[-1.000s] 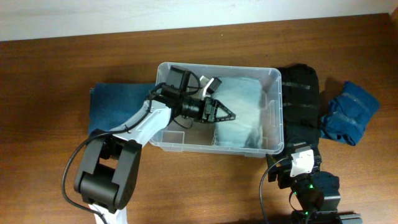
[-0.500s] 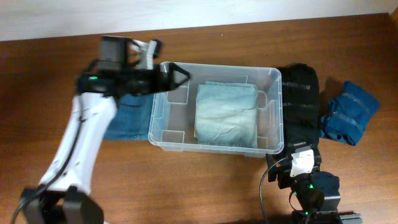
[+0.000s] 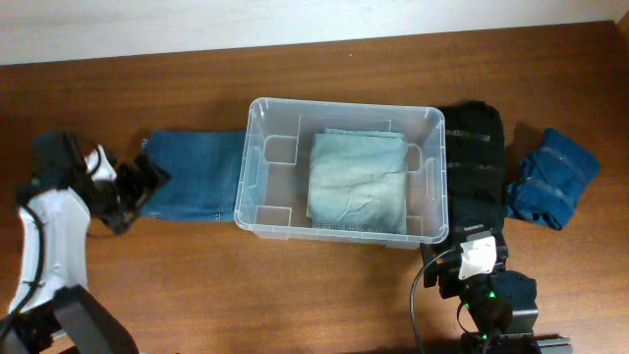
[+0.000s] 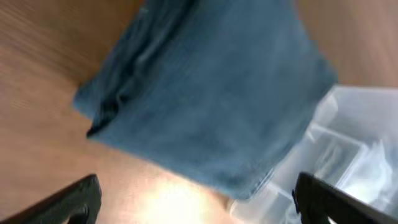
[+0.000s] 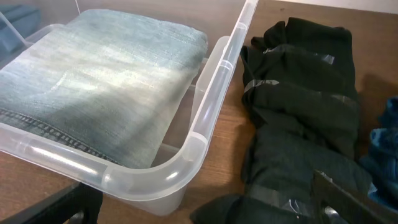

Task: Pack container
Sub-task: 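Return the left gripper and grasp the medium-blue jeans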

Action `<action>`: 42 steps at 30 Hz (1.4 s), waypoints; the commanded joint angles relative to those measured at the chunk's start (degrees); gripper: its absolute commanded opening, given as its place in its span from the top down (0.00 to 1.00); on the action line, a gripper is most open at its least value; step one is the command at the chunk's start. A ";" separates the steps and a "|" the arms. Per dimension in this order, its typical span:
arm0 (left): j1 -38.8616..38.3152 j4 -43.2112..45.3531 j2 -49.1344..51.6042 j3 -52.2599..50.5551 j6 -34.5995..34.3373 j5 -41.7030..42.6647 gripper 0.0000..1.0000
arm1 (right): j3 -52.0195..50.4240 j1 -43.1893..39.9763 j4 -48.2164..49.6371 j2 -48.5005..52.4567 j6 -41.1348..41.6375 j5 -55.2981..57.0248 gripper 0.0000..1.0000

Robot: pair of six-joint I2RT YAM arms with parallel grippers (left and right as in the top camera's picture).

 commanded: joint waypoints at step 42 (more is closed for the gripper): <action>-2.25 55.30 0.42 -33.03 -30.91 -1.84 0.75 | -0.35 -0.22 0.15 -0.35 0.35 0.48 0.02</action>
